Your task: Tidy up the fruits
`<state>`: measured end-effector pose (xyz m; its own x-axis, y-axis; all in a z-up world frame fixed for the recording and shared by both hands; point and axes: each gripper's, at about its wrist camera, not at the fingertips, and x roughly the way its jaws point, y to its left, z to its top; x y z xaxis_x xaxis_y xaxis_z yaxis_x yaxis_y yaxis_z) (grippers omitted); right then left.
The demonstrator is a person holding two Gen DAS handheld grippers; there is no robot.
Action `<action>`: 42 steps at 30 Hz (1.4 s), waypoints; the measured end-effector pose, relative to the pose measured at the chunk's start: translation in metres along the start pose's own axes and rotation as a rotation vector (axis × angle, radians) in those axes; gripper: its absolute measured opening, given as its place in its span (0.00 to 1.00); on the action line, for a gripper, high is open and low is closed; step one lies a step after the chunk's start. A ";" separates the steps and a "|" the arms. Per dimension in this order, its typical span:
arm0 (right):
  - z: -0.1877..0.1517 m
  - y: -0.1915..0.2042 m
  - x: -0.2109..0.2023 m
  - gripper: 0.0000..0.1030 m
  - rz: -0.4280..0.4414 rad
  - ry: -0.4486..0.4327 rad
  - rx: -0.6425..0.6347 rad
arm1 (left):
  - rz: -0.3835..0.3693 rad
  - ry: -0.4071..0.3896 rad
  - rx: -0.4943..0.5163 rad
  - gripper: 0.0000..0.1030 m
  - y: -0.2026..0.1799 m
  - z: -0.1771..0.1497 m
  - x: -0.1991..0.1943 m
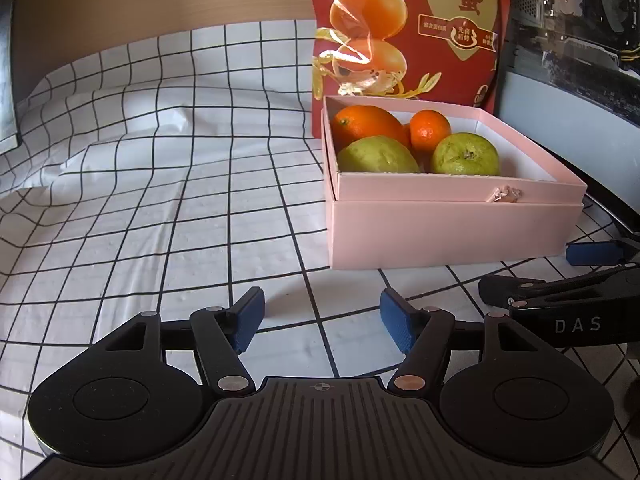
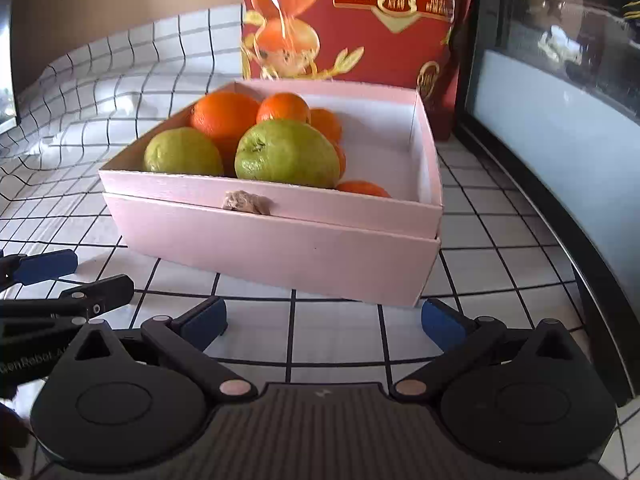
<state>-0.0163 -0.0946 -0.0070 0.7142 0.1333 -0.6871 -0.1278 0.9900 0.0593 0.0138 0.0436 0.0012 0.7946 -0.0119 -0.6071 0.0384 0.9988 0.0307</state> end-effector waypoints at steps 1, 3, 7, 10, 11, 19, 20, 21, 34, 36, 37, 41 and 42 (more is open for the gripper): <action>0.000 0.000 0.000 1.00 -0.002 -0.002 0.003 | 0.000 0.000 0.000 0.68 0.000 0.000 0.000; -0.002 0.002 -0.002 1.00 -0.014 -0.016 0.007 | 0.000 0.000 0.000 0.68 0.000 0.000 0.000; -0.001 0.002 -0.002 1.00 -0.024 -0.019 0.025 | -0.001 0.000 -0.002 0.68 0.000 0.000 0.000; -0.001 0.001 -0.002 1.00 -0.023 -0.019 0.026 | -0.002 0.000 -0.002 0.68 0.000 0.000 0.000; -0.001 0.001 -0.002 1.00 -0.023 -0.019 0.026 | -0.001 0.000 -0.002 0.68 0.000 0.000 0.000; -0.001 0.002 -0.002 1.00 -0.023 -0.019 0.026 | -0.001 0.000 -0.001 0.68 0.000 0.000 0.000; -0.001 0.002 -0.002 1.00 -0.023 -0.019 0.026 | -0.001 0.000 -0.001 0.68 0.000 0.000 0.000; -0.001 0.002 -0.002 1.00 -0.023 -0.019 0.026 | -0.001 0.000 -0.001 0.68 0.000 0.000 0.000; -0.001 0.002 -0.002 1.00 -0.023 -0.019 0.026 | -0.001 0.000 -0.002 0.68 0.000 0.000 0.000; -0.001 0.002 -0.002 1.00 -0.023 -0.019 0.026 | -0.001 0.000 -0.002 0.68 0.000 0.000 0.000; -0.001 0.002 -0.002 1.00 -0.023 -0.019 0.026 | -0.001 0.000 -0.002 0.68 0.000 0.000 0.000; -0.001 0.002 -0.002 1.00 -0.023 -0.019 0.026 | -0.001 0.000 -0.001 0.68 0.000 0.000 0.000; -0.001 0.002 -0.002 1.00 -0.023 -0.019 0.026 | -0.001 0.000 -0.001 0.68 0.000 0.000 0.000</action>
<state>-0.0186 -0.0933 -0.0067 0.7298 0.1110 -0.6745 -0.0936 0.9937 0.0622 0.0140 0.0438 0.0009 0.7945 -0.0131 -0.6071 0.0385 0.9988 0.0289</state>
